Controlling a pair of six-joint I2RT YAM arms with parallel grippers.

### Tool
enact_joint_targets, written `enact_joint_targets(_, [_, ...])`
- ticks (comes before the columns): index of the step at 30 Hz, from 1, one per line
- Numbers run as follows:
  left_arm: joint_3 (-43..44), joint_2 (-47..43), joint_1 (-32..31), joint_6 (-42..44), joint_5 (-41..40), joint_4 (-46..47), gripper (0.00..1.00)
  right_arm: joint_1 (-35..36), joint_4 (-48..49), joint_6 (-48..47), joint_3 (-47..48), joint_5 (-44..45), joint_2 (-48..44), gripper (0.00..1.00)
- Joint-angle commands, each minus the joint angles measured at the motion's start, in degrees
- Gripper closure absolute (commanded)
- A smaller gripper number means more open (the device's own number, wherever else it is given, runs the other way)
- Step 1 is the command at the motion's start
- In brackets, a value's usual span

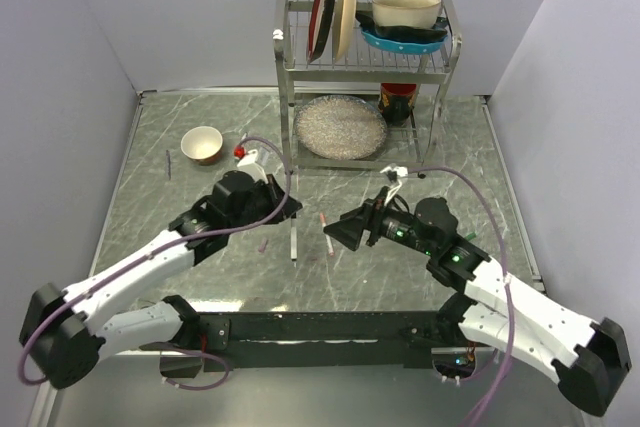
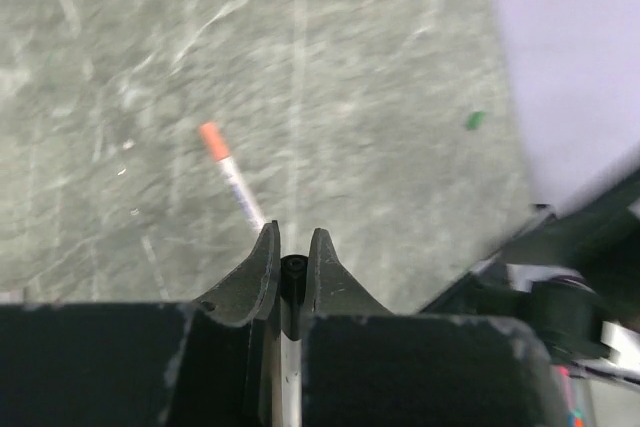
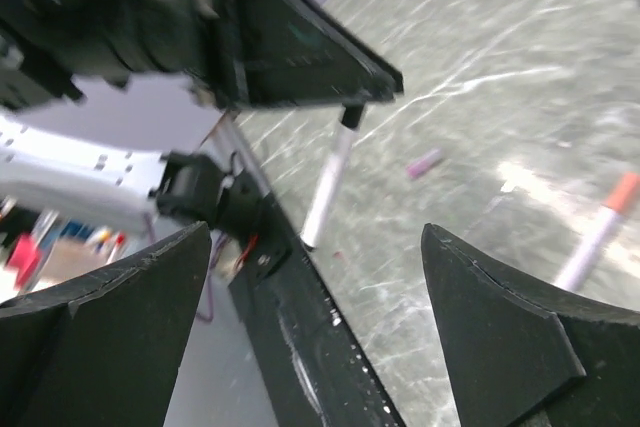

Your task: Insert the pens into the pen caps

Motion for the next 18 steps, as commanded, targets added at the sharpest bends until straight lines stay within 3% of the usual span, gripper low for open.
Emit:
enact_joint_targets(1, [-2.1, 6.4, 0.2, -1.8, -2.7, 5.4, 0.99, 0.1, -10.2, -0.3, -0.7, 10.9, -4.6, 0.06])
enact_joint_targets(10, [0.4, 22.5, 0.2, -6.2, -7.6, 15.4, 0.99, 0.1, -15.4, 1.8, 1.2, 13.6, -5.0, 0.05])
enact_joint_targets(17, [3.1, 31.0, 0.2, -10.0, -9.8, 15.8, 0.99, 0.1, -16.1, 2.7, 2.2, 13.1, -5.2, 0.06])
enact_joint_targets(18, [2.5, 31.3, 0.2, -10.3, -9.8, 16.1, 0.94, 0.2, -16.4, 2.4, 2.4, 13.4, -5.7, 0.06])
